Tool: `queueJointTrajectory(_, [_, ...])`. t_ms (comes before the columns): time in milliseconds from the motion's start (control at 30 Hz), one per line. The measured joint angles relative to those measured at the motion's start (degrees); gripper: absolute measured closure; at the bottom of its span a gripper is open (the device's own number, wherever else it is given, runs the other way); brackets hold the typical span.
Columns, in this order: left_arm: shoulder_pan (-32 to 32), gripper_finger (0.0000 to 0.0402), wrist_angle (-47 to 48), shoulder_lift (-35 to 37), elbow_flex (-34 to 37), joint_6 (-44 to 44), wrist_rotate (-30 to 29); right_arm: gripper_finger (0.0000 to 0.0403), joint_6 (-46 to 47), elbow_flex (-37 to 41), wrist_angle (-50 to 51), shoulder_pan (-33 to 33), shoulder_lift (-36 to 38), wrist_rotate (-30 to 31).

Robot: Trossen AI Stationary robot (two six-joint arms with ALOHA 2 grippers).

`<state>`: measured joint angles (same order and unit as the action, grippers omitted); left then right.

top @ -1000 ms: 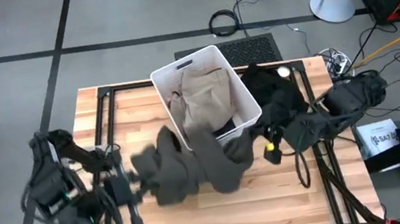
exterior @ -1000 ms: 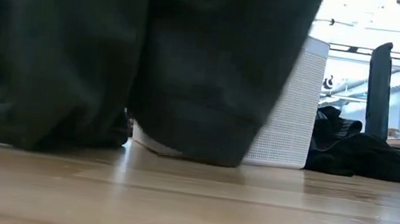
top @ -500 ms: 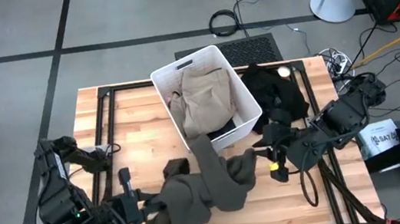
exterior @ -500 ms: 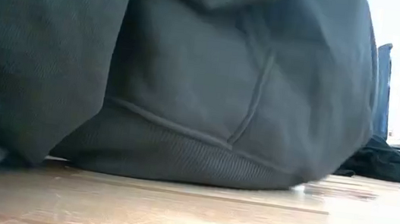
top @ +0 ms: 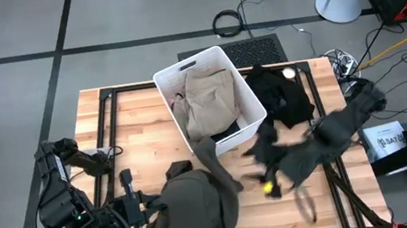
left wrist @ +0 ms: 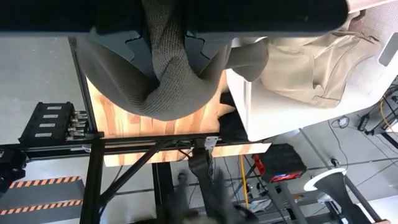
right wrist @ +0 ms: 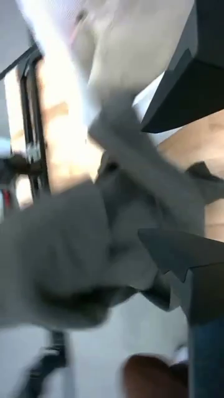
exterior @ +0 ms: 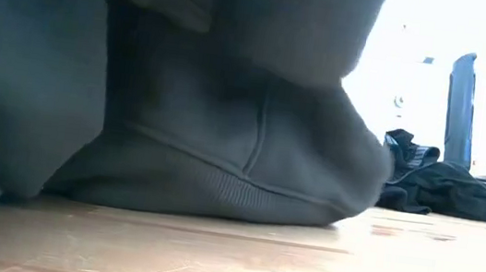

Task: Sort clothes
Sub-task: Put the folded gray jacket into the white laundry bin

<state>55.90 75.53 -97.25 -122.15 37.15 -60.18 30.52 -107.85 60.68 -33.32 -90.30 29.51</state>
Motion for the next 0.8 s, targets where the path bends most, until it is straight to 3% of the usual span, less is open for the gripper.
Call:
queueJointTrajectory(200, [0.0, 0.0378, 0.0, 0.0, 0.0, 0.0, 0.0, 0.0163, -10.8, 4.9, -4.4, -3.4, -8.2, -4.3])
queueJointTrajectory(500, [-0.1, 0.0378, 0.1, 0.0, 0.0, 0.0, 0.0, 0.0192, -18.3, 6.6, -7.5, -9.1, -20.1, -0.7])
queueJointTrajectory(800, [0.0, 0.0378, 0.1, 0.0, 0.0, 0.0, 0.0, 0.0193, -24.7, 3.1, -16.7, -9.8, -23.4, -2.2])
